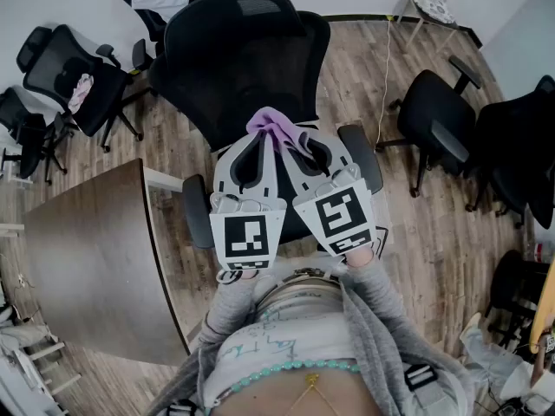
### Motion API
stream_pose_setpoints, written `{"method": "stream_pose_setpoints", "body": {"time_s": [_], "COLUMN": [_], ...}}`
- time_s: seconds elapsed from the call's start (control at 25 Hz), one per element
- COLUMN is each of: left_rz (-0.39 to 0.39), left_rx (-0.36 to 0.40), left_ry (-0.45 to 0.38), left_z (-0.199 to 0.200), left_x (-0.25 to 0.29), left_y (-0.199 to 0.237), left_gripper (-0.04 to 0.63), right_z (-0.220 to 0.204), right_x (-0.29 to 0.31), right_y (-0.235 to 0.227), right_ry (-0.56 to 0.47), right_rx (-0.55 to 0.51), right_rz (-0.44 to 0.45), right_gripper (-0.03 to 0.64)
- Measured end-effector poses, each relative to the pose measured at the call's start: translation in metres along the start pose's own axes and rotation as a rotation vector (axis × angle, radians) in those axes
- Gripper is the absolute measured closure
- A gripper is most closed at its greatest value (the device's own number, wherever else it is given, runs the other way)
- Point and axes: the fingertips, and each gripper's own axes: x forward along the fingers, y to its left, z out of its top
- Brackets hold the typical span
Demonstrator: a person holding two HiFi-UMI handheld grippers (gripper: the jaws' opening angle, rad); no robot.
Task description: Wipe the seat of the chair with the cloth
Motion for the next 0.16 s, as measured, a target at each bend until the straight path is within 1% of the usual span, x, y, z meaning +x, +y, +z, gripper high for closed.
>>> {"method": "stream_pose_setpoints", "body": {"time_s": [0.16], "left_rz": [-0.002], "left_rx": [0.000], "left_ry": [0.000], "left_z": [-0.0002], "left_x": [0.0018], "left_y": [-0.0004], "left_gripper": [0.597], "right_z": [-0.0004], "right_x": [0.0010], "right_y": [-0.0014], "right_ry": [0.003], "right_rx": [-0.001], "right_rz": [-0.002], "right_gripper": [0.566]}}
